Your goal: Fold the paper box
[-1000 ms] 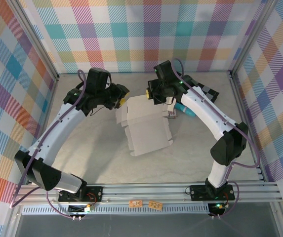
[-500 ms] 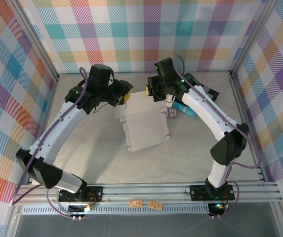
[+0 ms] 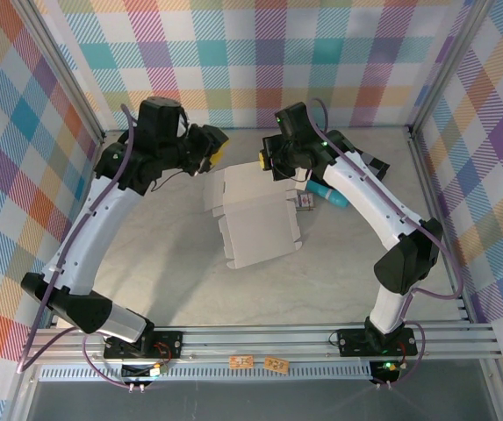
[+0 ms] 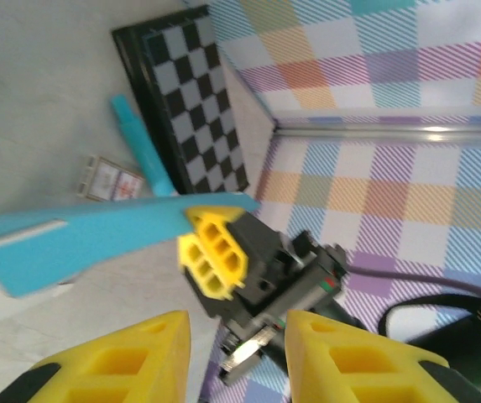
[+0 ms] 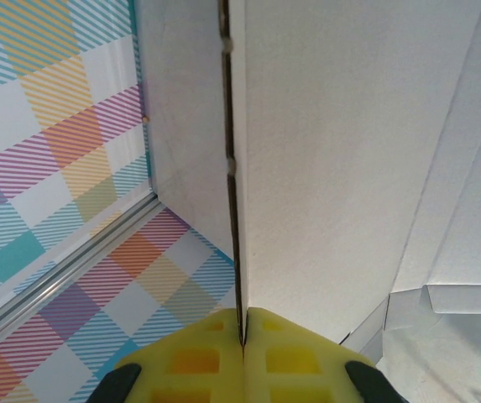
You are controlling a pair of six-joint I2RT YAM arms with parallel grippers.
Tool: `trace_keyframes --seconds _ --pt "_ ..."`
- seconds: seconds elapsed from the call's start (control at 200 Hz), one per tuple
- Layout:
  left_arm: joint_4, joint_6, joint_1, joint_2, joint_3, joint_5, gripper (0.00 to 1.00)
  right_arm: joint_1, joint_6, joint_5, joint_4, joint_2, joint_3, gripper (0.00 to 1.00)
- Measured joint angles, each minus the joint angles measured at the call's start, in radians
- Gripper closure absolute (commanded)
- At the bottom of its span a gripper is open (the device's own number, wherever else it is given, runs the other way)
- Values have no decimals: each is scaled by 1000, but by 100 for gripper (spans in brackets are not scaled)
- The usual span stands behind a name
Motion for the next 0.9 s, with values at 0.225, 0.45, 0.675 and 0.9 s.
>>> trace_keyframes --seconds 0.225,0.45,0.675,0.9 --pt "-26 65 16 19 -45 -3 65 0 0 0 0 0 0 100" --pt "-25 75 -3 45 -71 -4 64 0 0 -3 2 0 -3 100" --pt "-18 69 -17 44 -127 -8 63 0 0 -3 8 0 -8 100" --pt "66 8 -24 32 -187 -37 63 -1 -1 -2 14 0 -10 100"
